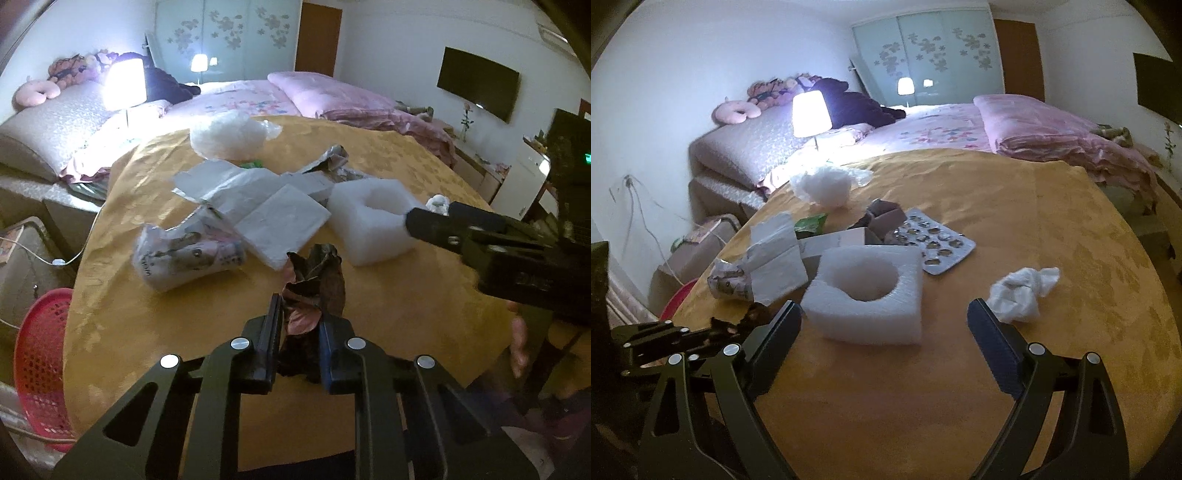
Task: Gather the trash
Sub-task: 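Grasp the white foam block with the right tool while the left tool holds the dark cloth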
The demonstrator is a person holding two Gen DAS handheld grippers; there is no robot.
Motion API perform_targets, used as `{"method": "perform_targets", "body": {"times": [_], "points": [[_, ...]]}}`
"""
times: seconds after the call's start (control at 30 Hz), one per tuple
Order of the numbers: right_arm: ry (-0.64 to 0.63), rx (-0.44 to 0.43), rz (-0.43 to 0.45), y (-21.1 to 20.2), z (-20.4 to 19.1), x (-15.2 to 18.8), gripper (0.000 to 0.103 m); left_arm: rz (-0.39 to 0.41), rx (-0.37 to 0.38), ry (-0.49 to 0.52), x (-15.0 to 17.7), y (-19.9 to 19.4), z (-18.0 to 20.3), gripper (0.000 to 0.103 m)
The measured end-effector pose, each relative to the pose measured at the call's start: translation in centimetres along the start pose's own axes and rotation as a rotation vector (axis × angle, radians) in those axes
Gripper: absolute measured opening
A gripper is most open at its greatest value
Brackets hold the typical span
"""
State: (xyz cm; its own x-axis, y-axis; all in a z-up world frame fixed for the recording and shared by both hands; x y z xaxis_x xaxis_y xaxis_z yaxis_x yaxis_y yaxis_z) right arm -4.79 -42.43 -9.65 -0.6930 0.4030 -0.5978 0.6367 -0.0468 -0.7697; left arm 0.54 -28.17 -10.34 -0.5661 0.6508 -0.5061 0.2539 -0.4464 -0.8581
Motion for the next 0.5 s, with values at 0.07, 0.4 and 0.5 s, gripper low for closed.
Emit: {"method": "perform_targets", "body": {"times": [0.07, 0.4, 0.5], "points": [[-0.011, 0.004, -0.009, 0.6, -0.3, -0.3, 0.089, 0.007, 0.0, -0.003, 0.1, -0.5, -0.1, 0.016], [-0.029, 0.035, -0.055, 3.9, -1.1, -1.8, 0.089, 0.042, -0.036, -0.006, 0.4, -2.6, -0.8, 0.016], [-0.017, 0.047, -0.065, 4.4, -0.9, -1.9, 0.088, 0.048, -0.043, -0.009, 0.5, -3.0, -1.0, 0.016]]}}
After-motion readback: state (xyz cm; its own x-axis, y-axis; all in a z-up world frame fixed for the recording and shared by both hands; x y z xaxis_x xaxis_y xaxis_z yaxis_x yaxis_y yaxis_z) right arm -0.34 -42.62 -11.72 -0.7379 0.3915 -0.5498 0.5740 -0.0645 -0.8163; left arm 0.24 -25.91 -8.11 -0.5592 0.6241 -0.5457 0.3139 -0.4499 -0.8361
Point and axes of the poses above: each gripper's, at about its wrist camera, not at the fingertips, and y roughly the way its jaws point, z to its right, x to its underside, the point moved 4 cm from there along y, roughly the way its jaws point, and after that the axes turned 12 degrees about -z, right-handed, at the moved point
